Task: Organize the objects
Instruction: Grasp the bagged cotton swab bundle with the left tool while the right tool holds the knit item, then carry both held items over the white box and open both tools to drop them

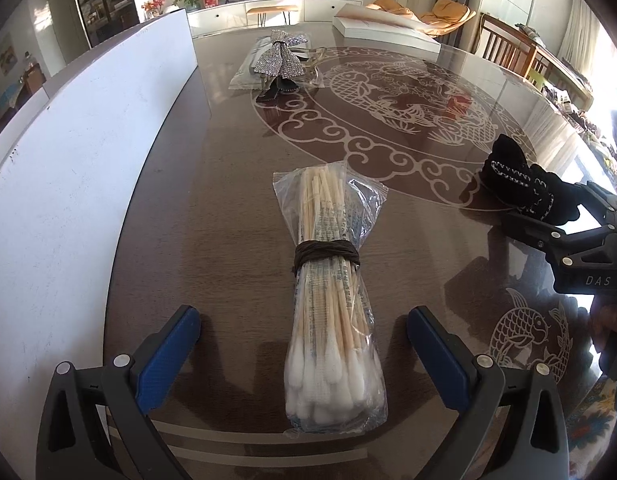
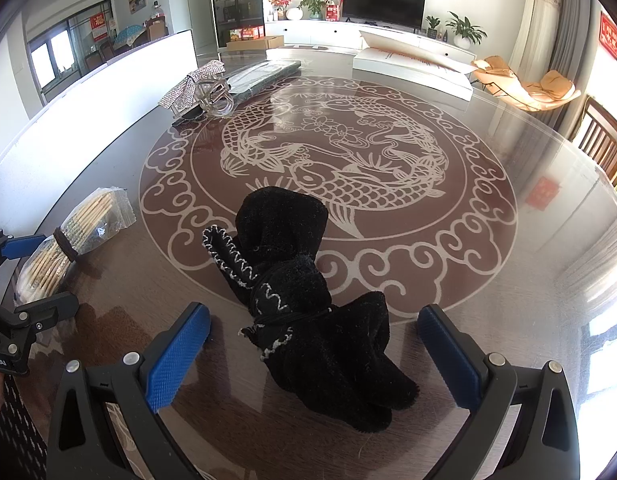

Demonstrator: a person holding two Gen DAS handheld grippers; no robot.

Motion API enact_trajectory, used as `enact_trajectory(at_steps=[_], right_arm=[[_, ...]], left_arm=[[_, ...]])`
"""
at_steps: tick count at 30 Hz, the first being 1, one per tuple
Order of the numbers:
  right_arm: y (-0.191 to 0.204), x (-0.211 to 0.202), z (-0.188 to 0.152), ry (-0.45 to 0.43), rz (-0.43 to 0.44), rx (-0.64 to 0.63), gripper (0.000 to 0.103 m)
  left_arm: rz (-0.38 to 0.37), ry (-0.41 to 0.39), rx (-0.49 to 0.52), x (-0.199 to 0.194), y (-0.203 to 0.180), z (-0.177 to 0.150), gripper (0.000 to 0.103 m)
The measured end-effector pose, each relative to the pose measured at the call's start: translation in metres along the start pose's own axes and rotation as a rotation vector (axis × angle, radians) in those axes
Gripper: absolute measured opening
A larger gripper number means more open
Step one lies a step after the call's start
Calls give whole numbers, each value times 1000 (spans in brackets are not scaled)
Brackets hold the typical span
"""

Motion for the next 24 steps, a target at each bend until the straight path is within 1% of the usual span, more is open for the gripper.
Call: enact_trajectory(at_steps=[1, 2, 3, 4, 5, 6, 9, 12, 15, 17, 18, 20, 21, 22, 24], right_arm=[[1, 2, 2, 48, 11, -14, 103], [2, 2, 5, 72, 38, -12, 102], [2, -1, 10, 68, 60, -5, 87], [2, -4, 13, 70, 57, -7, 55], [3, -5, 15, 85, 51, -12, 43], [5, -7, 16, 86, 51, -6, 40], [19, -28, 22, 58, 82, 0, 39], [48, -62, 38, 3, 160, 12, 39], [95, -94, 62, -56, 252, -4, 39], [136, -113, 78, -90, 326, -25, 39], [158, -120, 85, -101, 366, -37, 39], [205, -128, 95, -102, 445, -63, 39], [229, -129, 98, -92, 487, -74, 39], [252, -128, 100, -78, 525, -81, 39], [294, -120, 99, -47, 582, -94, 40]], left_arm=[[4, -11, 5, -1, 0, -1, 103], [11, -45, 4, -5, 2, 0, 89], [19, -77, 4, -10, 4, 1, 62], [16, -94, 6, -13, 5, 2, 48], [19, -98, 8, -15, 6, 2, 31], [21, -109, -2, -18, 8, 1, 30], [-22, -183, -52, -40, 12, -2, 29], [-66, -271, -116, -75, 20, -2, 29], [-95, -377, -199, -122, 45, 2, 29], [-79, -438, -246, -153, 73, 4, 29], [-62, -455, -264, -165, 89, 4, 29], [-9, -466, -308, -182, 128, -2, 29], [23, -458, -330, -186, 148, -7, 29], [58, -435, -353, -185, 169, -14, 29], [109, -354, -396, -174, 208, -30, 30]])
Point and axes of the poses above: each gripper's, at about its wrist camera, not at the fingertips, and x roughly the way its jaws point, y to its left, z to its top, the point moved 7 cm from there along x, roughly the way its jaws point, and after that the axes turned 10 degrees about x, right-handed, at the moved point
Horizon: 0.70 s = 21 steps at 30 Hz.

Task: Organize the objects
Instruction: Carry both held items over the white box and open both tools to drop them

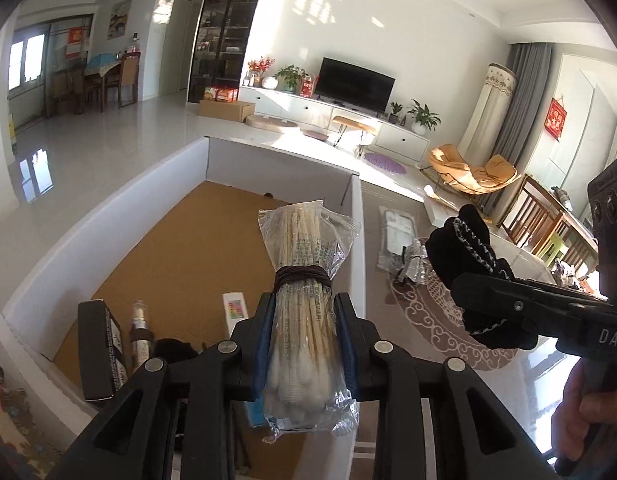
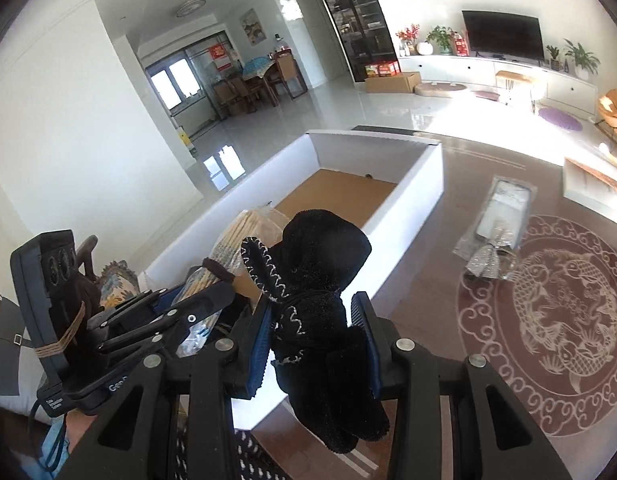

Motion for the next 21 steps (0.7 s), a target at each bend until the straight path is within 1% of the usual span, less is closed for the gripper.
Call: enact_trajectory(at_steps=[1, 2, 3, 4, 5, 6, 8, 10, 11, 13, 14, 16, 17, 19, 20, 21], right_arm=[[13, 17, 0, 20, 20, -1, 44], [22, 34, -4, 47, 40, 1, 47], [30, 51, -8, 79, 57, 10, 65], [33, 64, -14, 101, 66, 23, 85], [34, 71, -20, 102, 68, 34, 88], [31, 73, -25, 87, 66, 41, 88], [17, 60, -36, 14, 58, 32, 88], [-10, 35, -46, -80, -12, -3, 88], [-29, 21, -52, -123, -68, -21, 90], [-75, -5, -66, -184, -198, -44, 101], [-103, -14, -73, -193, -266, -44, 102], [-163, -27, -87, -156, -393, -18, 102], [-190, -34, -96, -134, -442, 6, 102], [-235, -53, -110, -119, -510, 54, 102], [-251, -62, -116, -119, -536, 69, 102], [-264, -71, -121, -117, -558, 81, 102]], left_arm=[[47, 50, -7, 8, 19, -6, 31], [97, 110, -5, 19, 36, -14, 37], [137, 162, -5, 28, 50, -23, 54], [167, 196, -12, 33, 62, -32, 65], [190, 206, -22, 33, 69, -40, 76], [201, 196, -34, 28, 74, -47, 76], [179, 144, -63, 16, 75, -57, 77], [166, 87, -82, 3, 69, -61, 79], [155, 57, -86, -2, 62, -62, 80], [107, 0, -75, -13, 40, -61, 80], [75, -24, -63, -19, 27, -60, 80], [5, -60, -29, -24, -9, -54, 81], [-34, -74, -9, -26, -31, -51, 82], [-119, -77, 38, -23, -75, -50, 94], [-163, -66, 66, -19, -99, -54, 103], [-203, -49, 99, -13, -122, -60, 103]])
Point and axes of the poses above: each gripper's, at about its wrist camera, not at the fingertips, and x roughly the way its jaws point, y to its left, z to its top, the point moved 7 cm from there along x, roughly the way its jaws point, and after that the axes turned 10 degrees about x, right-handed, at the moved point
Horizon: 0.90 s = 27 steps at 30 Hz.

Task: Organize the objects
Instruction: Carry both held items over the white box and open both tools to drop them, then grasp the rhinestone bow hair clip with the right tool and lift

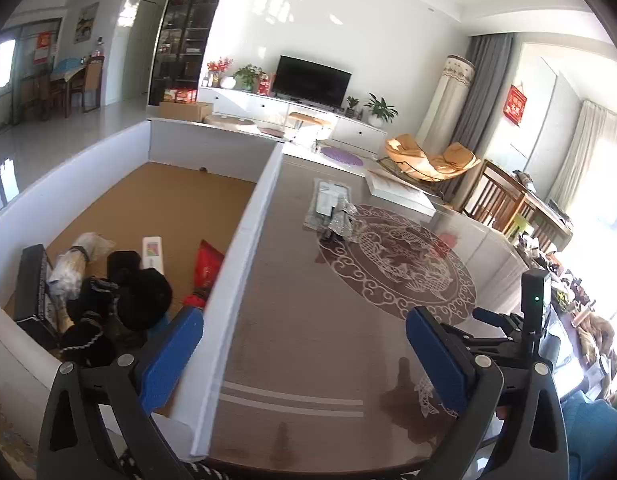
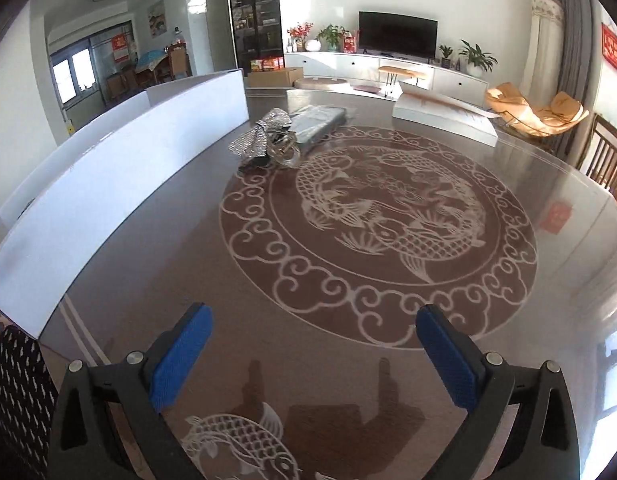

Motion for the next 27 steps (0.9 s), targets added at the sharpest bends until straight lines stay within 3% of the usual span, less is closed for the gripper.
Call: enact_trajectory(at_steps=[3, 7, 9, 13, 19, 23, 27], right_arm=[[-31, -3, -12, 19, -32, 26, 102], [-35, -2, -13, 23, -8, 53, 102], [-24, -2, -6, 19, 14, 47, 102], [11, 21, 31, 46, 93, 60, 102], [78, 82, 119, 128, 180, 89, 102], [111, 131, 159, 197, 141, 118, 102], [119, 173, 161, 277, 51, 114, 100]], left_arm=[[-37, 105, 123, 46, -49, -19, 103], [93, 224, 281, 98, -68, -46, 103], [125, 239, 309, 107, -64, -53, 103], [125, 226, 295, 105, -61, -60, 103], [149, 235, 305, 111, -59, -65, 103], [150, 226, 280, 108, -54, -62, 103], [134, 231, 233, 109, -46, -62, 103]])
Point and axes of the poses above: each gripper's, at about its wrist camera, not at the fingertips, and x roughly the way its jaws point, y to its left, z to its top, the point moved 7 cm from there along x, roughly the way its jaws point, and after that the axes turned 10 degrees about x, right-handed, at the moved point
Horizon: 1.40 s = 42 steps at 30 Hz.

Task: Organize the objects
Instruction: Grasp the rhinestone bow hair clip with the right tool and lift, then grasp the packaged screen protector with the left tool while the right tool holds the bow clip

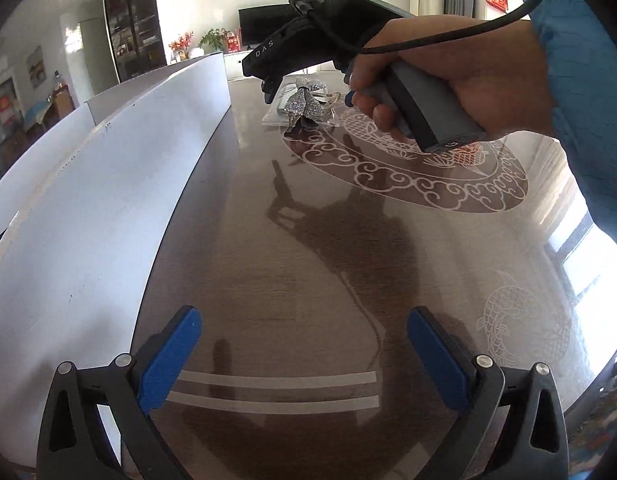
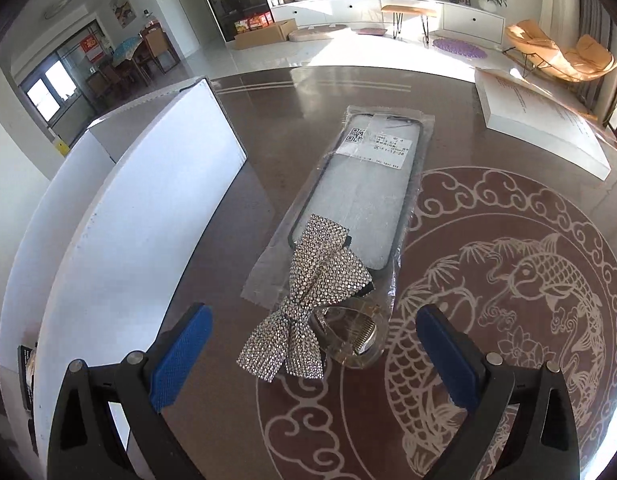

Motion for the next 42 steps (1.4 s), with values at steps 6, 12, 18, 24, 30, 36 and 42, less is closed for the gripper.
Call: enact_trajectory(at_steps=[6, 12, 18, 24, 30, 36, 42], right_arm=[[-22, -13, -16, -20, 32, 6, 49], [-69, -54, -64, -35, 35, -69, 48], [-148, -108, -131, -113, -58, -118, 48], [-211, -148, -185, -240, -126, -73, 51], [-239, -148, -200, -258, -153, -8, 95], [-245, -143, -197, -236, -142, 28, 98], [-240, -141, -202, -225, -153, 0, 99]], left_arm=[[-14, 16, -15, 7, 1, -1, 103], [-12, 23, 21, 10, -5, -1, 103], [-19, 33, 33, 12, -7, -2, 103], [-36, 42, 44, 14, -15, -5, 103], [-57, 51, 28, 17, -14, -4, 103], [-58, 124, 20, 30, -17, 10, 103], [-88, 173, 47, 77, -8, 61, 103]])
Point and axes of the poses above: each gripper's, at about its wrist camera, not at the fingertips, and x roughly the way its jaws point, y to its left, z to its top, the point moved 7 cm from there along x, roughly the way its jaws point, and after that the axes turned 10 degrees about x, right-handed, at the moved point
